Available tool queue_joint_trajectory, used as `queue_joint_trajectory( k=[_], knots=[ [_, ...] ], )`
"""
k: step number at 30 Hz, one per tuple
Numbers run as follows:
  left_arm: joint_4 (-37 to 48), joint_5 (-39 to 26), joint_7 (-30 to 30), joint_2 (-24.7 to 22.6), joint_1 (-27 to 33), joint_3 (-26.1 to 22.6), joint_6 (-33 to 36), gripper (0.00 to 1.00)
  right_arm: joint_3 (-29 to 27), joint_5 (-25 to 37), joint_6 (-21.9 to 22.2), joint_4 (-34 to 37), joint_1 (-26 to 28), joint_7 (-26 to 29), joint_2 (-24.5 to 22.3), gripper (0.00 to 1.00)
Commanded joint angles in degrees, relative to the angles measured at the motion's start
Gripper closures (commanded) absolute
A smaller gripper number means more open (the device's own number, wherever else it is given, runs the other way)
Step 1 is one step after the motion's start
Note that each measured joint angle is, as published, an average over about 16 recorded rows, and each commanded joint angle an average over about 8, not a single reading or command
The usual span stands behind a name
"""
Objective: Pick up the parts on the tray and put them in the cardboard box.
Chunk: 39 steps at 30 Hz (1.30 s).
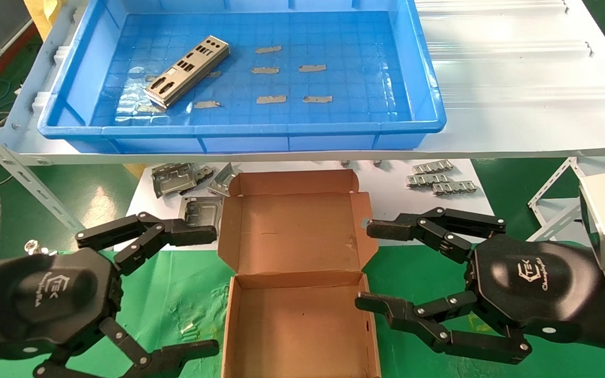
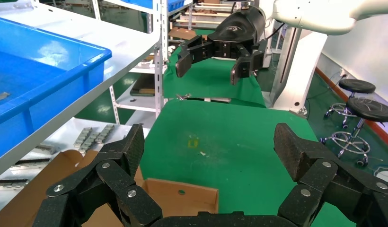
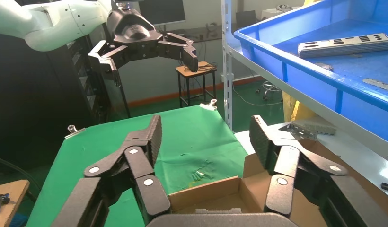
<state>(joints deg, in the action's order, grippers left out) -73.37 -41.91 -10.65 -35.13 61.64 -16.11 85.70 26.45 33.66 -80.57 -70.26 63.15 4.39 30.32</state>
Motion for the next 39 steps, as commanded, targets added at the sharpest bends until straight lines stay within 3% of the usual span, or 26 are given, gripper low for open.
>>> queue_joint_trajectory(
  k=[1, 8, 39],
  knots=[
    [0.0, 0.0, 0.0, 0.0, 0.0, 0.0, 0.0, 0.00, 0.0, 0.0, 0.0, 0.0, 0.0, 0.0, 0.0, 0.12],
    [0.0, 0.0, 0.0, 0.0, 0.0, 0.0, 0.0, 0.00, 0.0, 0.0, 0.0, 0.0, 0.0, 0.0, 0.0, 1.00],
    [0.0, 0.0, 0.0, 0.0, 0.0, 0.0, 0.0, 0.00, 0.0, 0.0, 0.0, 0.0, 0.0, 0.0, 0.0, 1.00]
  ],
)
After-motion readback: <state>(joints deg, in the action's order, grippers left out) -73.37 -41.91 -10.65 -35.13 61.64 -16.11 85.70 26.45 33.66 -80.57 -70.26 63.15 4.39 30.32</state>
